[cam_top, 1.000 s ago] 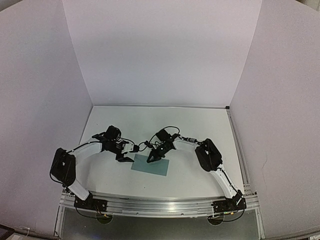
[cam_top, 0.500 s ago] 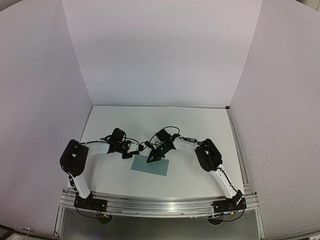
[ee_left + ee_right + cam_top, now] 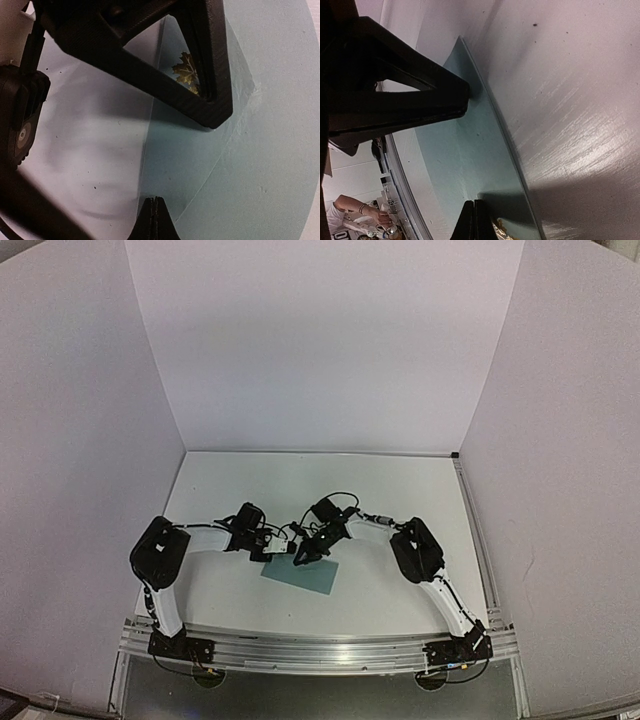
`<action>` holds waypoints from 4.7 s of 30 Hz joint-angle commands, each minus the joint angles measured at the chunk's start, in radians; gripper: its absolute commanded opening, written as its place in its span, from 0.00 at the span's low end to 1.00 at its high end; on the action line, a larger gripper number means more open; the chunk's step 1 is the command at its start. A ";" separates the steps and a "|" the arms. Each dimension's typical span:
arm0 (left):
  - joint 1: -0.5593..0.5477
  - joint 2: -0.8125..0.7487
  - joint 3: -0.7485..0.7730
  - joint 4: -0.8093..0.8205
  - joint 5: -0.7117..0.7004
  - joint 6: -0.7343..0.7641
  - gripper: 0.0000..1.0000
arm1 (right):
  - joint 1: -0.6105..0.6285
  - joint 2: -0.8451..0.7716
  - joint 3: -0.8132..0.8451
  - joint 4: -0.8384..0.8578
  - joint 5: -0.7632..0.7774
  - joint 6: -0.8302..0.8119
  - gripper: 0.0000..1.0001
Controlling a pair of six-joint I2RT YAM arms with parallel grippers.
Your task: Place the letter into the envelope and seal it
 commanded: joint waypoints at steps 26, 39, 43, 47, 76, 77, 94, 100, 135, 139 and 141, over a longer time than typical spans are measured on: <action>-0.122 -0.001 -0.037 -0.128 -0.517 -0.532 0.00 | 0.049 -0.149 -0.142 0.096 0.161 0.492 0.00; -0.148 -0.009 -0.037 -0.160 -0.548 -0.639 0.00 | 0.028 -0.159 -0.413 0.090 0.306 0.536 0.00; -0.150 -0.008 -0.036 -0.178 -0.549 -0.704 0.00 | 0.002 -0.205 -0.464 0.038 0.340 0.502 0.00; -0.160 -0.011 -0.041 -0.187 -0.555 -0.722 0.00 | -0.004 -0.256 -0.484 0.020 0.340 0.467 0.00; -0.169 -0.020 -0.004 -0.231 -0.559 -0.786 0.00 | 0.023 -0.005 -0.117 0.164 0.179 0.595 0.00; -0.169 -0.020 -0.003 -0.231 -0.561 -0.788 0.00 | 0.023 -0.006 -0.136 0.150 0.190 0.590 0.00; -0.172 -0.011 0.010 -0.302 -0.556 -0.907 0.00 | 0.027 -0.049 -0.146 -0.027 0.307 0.472 0.00; -0.174 -0.010 0.015 -0.299 -0.553 -0.893 0.00 | 0.043 0.011 -0.015 -0.018 0.242 0.488 0.00; -0.174 -0.017 0.048 -0.348 -0.557 -0.927 0.00 | -0.030 -0.216 -0.300 -0.015 0.184 0.340 0.00; -0.174 -0.017 0.070 -0.367 -0.555 -0.945 0.00 | -0.035 -0.290 -0.316 0.078 0.072 0.365 0.00; -0.174 -0.016 0.076 -0.370 -0.556 -0.959 0.00 | -0.035 -0.294 -0.320 0.155 0.049 0.409 0.00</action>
